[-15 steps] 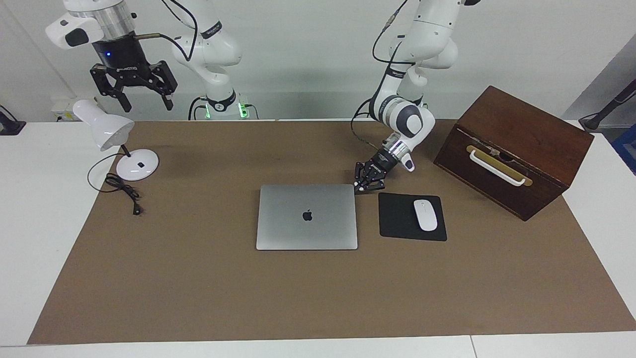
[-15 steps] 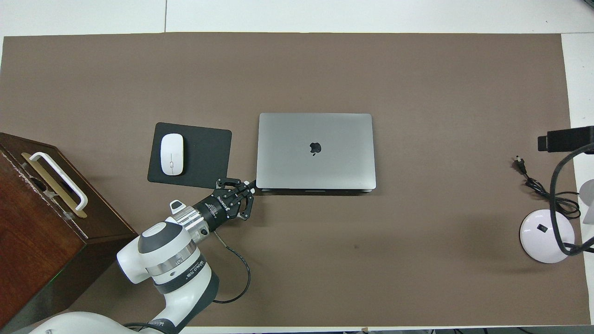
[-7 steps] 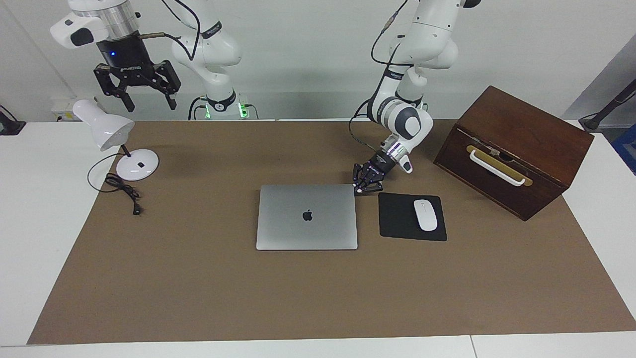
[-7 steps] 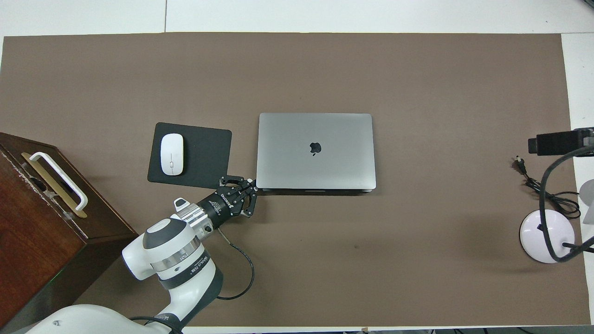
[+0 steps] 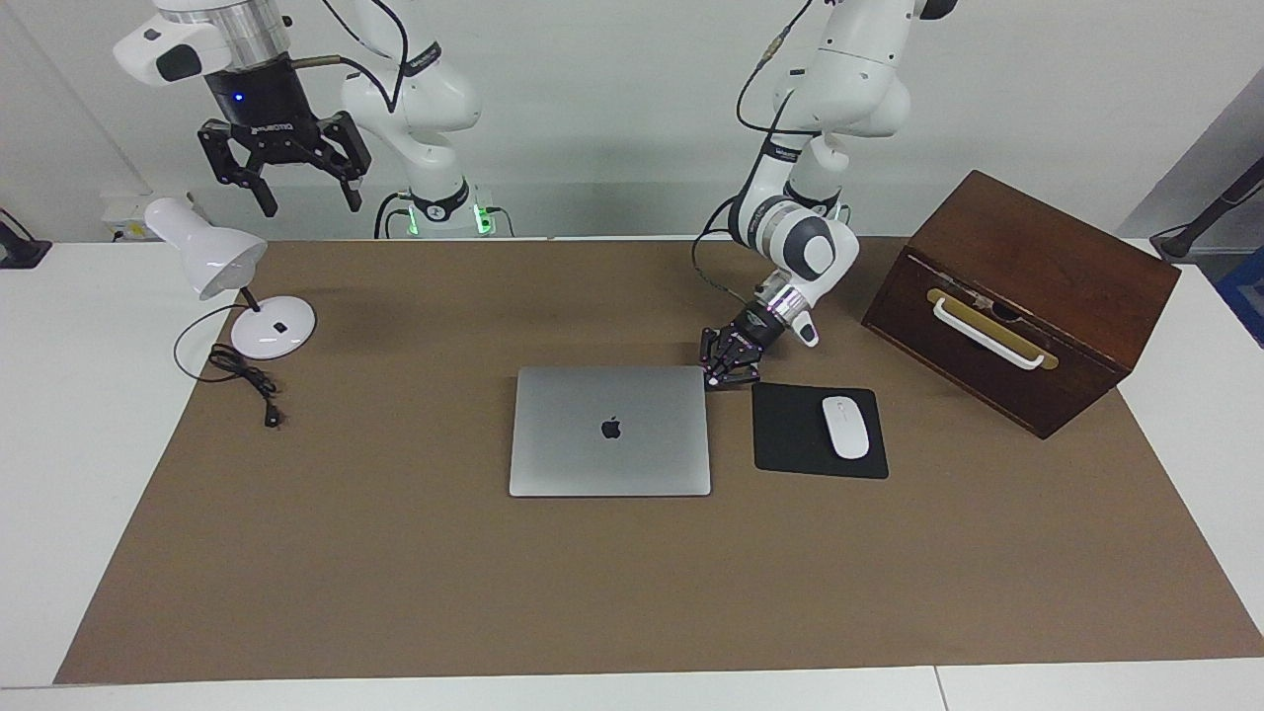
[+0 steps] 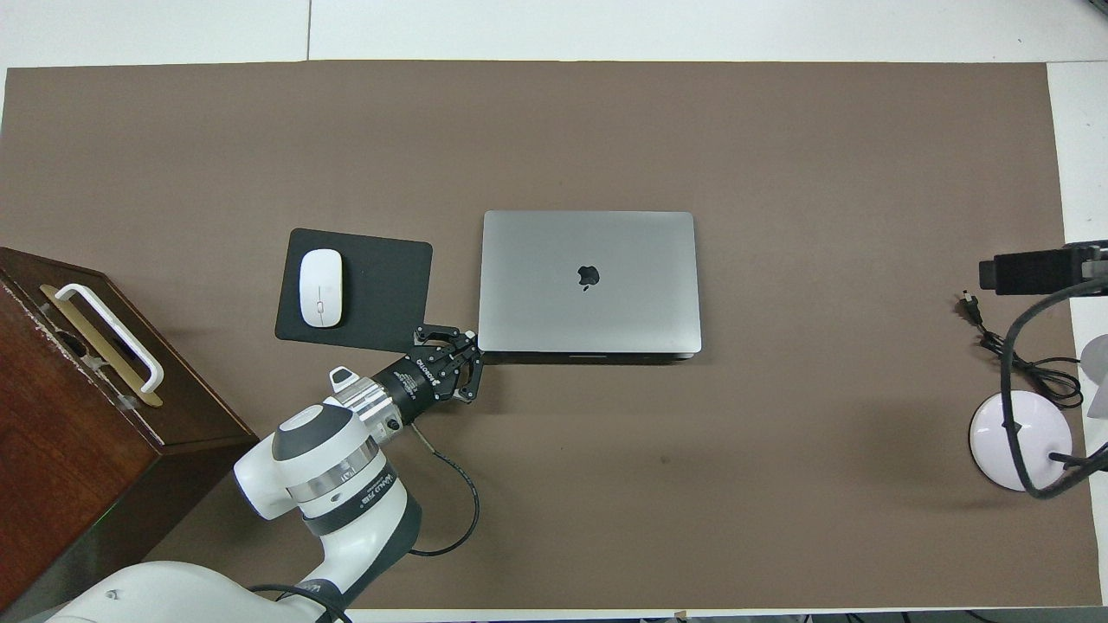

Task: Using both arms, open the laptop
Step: 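Reach the right gripper to the laptop lid's front edge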

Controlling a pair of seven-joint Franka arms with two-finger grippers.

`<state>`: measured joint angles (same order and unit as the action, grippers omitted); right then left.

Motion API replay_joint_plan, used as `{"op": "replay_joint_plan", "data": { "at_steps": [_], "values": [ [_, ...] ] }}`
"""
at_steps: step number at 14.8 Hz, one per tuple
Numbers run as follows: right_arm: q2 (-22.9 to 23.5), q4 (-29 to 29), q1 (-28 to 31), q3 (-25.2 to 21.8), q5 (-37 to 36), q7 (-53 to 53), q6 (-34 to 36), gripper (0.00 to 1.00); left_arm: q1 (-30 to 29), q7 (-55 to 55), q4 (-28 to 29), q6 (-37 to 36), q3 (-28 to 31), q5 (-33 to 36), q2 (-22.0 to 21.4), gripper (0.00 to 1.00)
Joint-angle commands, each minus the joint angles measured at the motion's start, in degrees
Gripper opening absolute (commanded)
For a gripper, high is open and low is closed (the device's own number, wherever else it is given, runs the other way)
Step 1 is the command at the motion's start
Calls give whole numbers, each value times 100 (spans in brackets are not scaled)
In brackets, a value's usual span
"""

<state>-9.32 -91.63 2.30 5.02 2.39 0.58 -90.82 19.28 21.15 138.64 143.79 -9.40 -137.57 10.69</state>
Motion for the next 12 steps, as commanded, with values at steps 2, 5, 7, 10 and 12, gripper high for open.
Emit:
{"op": "replay_joint_plan", "data": {
  "at_steps": [2,5,7,10,12],
  "values": [
    [-105,-144,-54,339,218,-251,-190,100,155,-234,-91,-36,53,-183,223,0],
    [-105,-459,-483,429,218,-575,-663,100,137,-269,-91,-53,62,-183,329,0],
    [-79,-653,-756,429,210,-786,-971,100,128,-287,-83,-62,62,-183,338,0],
    [-52,-978,-1134,429,122,-1129,-1508,100,146,-637,-83,-62,62,-192,364,0],
    [0,-1128,-1328,438,-9,-1322,-1780,100,129,-691,-83,-97,62,-200,417,0]
  ]
}}
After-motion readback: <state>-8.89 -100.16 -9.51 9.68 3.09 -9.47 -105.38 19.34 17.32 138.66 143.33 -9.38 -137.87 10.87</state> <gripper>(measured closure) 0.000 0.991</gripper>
